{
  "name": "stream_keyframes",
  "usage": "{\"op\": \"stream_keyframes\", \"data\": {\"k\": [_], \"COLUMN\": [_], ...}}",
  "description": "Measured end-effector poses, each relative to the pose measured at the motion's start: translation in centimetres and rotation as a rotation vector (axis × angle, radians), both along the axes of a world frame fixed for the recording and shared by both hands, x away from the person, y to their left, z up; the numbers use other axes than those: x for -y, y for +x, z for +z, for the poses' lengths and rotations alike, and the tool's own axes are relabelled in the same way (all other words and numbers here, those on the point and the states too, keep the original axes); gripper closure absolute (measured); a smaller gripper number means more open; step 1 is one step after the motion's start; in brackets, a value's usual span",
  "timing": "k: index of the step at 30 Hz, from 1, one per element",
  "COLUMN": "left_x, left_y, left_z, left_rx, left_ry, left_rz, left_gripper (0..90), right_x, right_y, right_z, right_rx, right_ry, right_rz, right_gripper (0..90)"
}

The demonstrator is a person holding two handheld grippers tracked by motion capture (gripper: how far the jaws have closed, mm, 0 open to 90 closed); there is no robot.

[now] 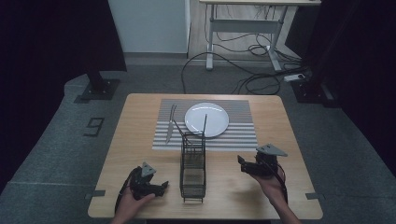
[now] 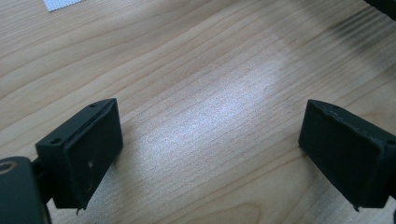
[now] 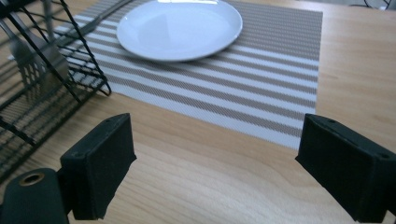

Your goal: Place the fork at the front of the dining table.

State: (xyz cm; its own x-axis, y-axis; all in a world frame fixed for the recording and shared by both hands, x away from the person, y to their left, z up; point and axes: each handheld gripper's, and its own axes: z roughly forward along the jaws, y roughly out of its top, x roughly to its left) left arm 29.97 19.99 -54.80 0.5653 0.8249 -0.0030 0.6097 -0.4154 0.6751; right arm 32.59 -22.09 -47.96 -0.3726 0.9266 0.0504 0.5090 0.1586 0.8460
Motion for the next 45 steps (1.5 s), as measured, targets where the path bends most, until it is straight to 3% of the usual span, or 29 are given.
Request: {"op": "stream_keyframes", "data": {"k": [19,45], "left_x": [0.0,0.1], "left_y": [0.0,0.1], "left_z": [0.0,0.0], "left_rx": [0.000,-0.001], "left_ry": [-0.001,0.000], "left_rz": [0.000,-0.001], "left_gripper": [5.8,5.4], "right_x": [-2.8,-6.0], "right_y": [1.5,3.1], "right_z": [2.4,3.2], "right_rx": [0.028,0.030], "right_ry": [0.026,0.030], "right_rz": [0.047,0.094], "right_gripper": [12.7,15.1]}}
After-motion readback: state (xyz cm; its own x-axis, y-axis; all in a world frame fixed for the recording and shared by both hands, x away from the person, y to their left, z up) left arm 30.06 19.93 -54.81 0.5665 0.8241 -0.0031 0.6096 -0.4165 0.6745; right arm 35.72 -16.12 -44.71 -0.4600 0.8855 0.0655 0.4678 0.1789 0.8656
